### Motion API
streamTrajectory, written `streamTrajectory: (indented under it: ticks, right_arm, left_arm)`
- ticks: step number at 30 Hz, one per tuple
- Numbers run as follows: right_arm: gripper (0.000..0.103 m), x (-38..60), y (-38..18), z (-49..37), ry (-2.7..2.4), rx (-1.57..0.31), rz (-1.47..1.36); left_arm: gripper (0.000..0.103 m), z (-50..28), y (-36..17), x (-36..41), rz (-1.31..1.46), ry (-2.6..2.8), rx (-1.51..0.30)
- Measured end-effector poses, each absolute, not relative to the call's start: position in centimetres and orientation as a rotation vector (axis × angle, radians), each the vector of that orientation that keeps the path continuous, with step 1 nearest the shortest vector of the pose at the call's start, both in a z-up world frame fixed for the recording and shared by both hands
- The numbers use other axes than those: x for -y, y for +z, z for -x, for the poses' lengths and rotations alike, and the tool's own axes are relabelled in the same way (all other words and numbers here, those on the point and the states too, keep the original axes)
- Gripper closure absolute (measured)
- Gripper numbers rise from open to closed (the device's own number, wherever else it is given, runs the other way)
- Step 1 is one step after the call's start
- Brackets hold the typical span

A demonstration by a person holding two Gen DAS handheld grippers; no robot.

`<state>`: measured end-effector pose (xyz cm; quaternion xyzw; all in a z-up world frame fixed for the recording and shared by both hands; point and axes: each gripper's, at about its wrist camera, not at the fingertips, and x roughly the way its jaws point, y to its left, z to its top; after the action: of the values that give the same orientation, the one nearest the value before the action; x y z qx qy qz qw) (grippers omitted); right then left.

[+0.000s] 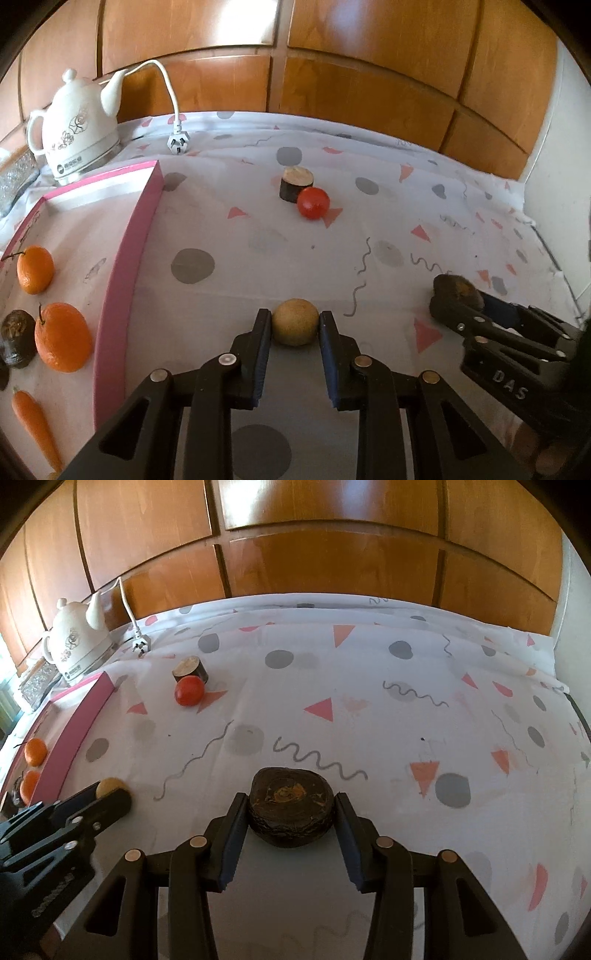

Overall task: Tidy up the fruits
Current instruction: 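Carry the tan ball into the pink tray with the left tool and release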

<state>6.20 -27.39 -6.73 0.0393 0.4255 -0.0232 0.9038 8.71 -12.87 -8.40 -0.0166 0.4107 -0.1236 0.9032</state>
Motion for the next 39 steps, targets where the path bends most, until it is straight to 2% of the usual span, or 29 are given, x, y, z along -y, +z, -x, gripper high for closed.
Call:
streamTrajectory:
  ticks: [29, 39]
  right_arm:
    - [0.056, 26.9, -7.3, -6.1, -0.058, -0.876, -0.06]
    - [0.056, 26.9, -7.3, -6.1, -0.06, -0.871, -0.056]
  left_arm:
    - [0.078, -8.6, -8.5, 12.7, 0.025, -0.273, -0.837]
    - [0.078, -8.1, -4.6, 10.4, 0.052, -0.232, -0.797]
